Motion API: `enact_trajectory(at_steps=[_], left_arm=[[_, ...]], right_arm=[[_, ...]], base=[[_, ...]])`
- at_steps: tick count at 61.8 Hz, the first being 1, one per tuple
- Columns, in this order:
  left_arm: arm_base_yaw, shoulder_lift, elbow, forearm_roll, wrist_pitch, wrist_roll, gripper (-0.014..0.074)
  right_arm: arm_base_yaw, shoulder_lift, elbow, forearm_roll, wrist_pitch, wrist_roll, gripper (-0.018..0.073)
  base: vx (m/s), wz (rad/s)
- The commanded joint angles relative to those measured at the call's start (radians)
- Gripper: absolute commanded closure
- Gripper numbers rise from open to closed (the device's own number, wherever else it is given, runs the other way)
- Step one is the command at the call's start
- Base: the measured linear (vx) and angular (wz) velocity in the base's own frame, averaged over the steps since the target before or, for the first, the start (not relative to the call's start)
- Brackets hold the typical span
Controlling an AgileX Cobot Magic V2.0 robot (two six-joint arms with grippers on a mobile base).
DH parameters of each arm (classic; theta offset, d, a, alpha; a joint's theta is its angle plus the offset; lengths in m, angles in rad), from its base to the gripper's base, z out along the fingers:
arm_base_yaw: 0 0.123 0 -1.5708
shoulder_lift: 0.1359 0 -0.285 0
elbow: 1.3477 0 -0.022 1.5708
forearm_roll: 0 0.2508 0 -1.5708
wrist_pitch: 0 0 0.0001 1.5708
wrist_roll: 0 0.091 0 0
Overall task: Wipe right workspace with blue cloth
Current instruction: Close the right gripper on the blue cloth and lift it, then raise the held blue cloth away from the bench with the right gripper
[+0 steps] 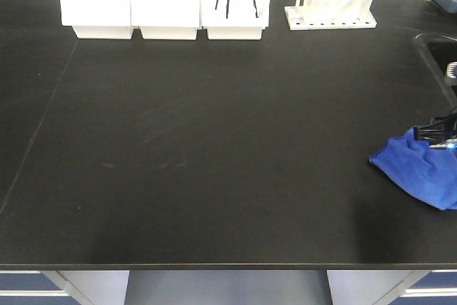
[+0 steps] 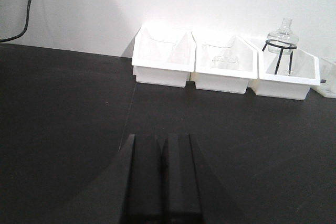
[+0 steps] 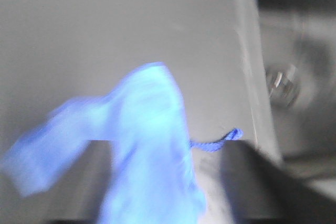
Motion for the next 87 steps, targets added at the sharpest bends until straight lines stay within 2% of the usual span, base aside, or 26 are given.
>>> enact_trajectory(at_steps=[1, 14, 25, 34, 45, 50, 57, 68, 75, 81, 87], left_arm=[[-0.001, -0.015, 0.031, -0.006, -0.081, -0.008, 0.0602], [-0.001, -0.015, 0.031, -0.006, -0.081, -0.008, 0.0602], [-0.001, -0.015, 0.031, -0.006, -0.081, -0.008, 0.0602], [-0.001, -0.015, 0.031, -0.006, -0.081, -0.008, 0.0602], [-0.001, -0.015, 0.031, -0.006, -0.081, -0.008, 0.0602], [-0.001, -0.015, 0.031, -0.006, -0.081, -0.008, 0.0602], [-0.001, -0.015, 0.031, -0.006, -0.081, -0.008, 0.0602], [-0.001, -0.015, 0.031, -0.006, -0.081, -0.008, 0.0602], [-0.001, -0.015, 0.031, -0.006, -0.081, -0.008, 0.0602], [-0.001, -0.015, 0.031, -0.006, -0.081, -0.008, 0.0602], [-0.001, -0.015, 0.031, -0.006, -0.081, -0.008, 0.0602]], right_arm=[[-0.044, 0.027, -0.033, -0.024, -0.102, 0.052, -0.003], [-0.047, 0.139, -0.033, -0.024, -0.13, 0.044, -0.0015], [-0.047, 0.202, -0.033, -0.024, -0.173, 0.044, 0.0052], [-0.047, 0.199, -0.033, -0.024, -0.167, 0.045, 0.0202], [-0.046, 0.147, -0.033, -0.024, -0.185, 0.045, 0.0477], [-0.045, 0.094, -0.033, -0.024, -0.178, 0.045, 0.0573], [-0.045, 0.008, -0.033, -0.023, -0.144, 0.045, 0.057], [-0.044, -0.187, -0.014, 0.009, -0.019, 0.045, 0.0564], [-0.039, -0.34, 0.063, 0.052, -0.067, 0.018, 0.0561], [0.007, -0.499, 0.144, 0.052, -0.126, -0.036, 0.0561], [0.065, -0.634, 0.189, 0.052, -0.104, -0.04, 0.0559]], base=[[0.0, 0.0], [0.0, 0.0], [0.0, 0.0], [0.0, 0.0], [0.0, 0.0], [0.0, 0.0], [0.0, 0.0], [0.0, 0.0], [0.0, 0.0], [0.0, 0.0], [0.0, 0.0]])
